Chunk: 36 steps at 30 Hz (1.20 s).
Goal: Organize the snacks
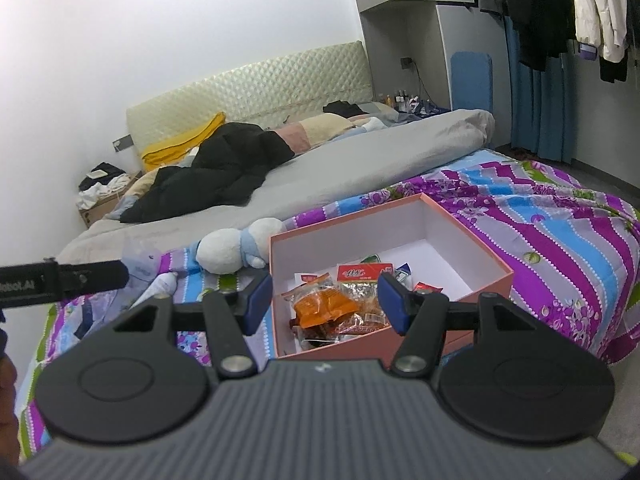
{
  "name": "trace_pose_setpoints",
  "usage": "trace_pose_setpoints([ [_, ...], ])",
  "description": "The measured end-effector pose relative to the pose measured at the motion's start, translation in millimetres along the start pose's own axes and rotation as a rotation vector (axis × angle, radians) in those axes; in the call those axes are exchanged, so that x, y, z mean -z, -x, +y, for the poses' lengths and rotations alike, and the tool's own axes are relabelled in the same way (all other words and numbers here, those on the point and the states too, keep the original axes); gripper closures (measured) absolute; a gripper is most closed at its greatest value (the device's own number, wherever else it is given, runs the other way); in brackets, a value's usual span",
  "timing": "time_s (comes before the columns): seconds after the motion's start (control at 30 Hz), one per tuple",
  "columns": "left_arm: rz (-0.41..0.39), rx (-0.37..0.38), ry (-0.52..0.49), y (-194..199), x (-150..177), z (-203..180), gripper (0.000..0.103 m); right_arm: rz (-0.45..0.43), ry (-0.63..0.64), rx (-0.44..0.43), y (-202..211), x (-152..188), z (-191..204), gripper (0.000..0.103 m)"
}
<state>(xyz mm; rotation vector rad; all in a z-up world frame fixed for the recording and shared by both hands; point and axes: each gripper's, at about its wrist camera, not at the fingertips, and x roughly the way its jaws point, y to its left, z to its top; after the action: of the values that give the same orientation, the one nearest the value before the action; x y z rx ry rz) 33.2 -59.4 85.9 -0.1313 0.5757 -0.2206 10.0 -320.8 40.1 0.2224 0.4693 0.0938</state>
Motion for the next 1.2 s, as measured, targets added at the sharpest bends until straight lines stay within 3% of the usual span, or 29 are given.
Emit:
trace_pose_setpoints([
  [0.27,0.007,0.0,-0.004,-3.5,-0.1,2.5,0.013,0.005,-0.006,0.011,-1.3,0.8,-0.7,0.042],
  [0.33,0.016,-0.016,0.0,-4.3,-2.6,1.5,0.005,0.003,-0.012,0.011,-2.1,0.0,-1.4,0.041],
  [0.37,0.016,-0.025,0.001,-5.1,-3.0,1.3,0.003,0.002,-0.016,0.005,-2.5,-0.3,-2.6,0.025],
  [0.43,0.012,-0.031,0.003,-5.5,-3.5,1.3,0.001,-0.008,-0.03,0.011,-3.2,-0.2,-4.3,0.002],
  [0.9,-0.005,-0.078,0.008,-5.7,-8.0,3.4,0.0,-0.024,-0.025,0.033,-2.5,-0.8,-8.1,0.002],
  [1.2,0.024,-0.079,-0.005,-1.5,-11.7,3.9,0.0,-0.026,-0.018,0.028,-2.3,-1.7,-8.0,0.002],
])
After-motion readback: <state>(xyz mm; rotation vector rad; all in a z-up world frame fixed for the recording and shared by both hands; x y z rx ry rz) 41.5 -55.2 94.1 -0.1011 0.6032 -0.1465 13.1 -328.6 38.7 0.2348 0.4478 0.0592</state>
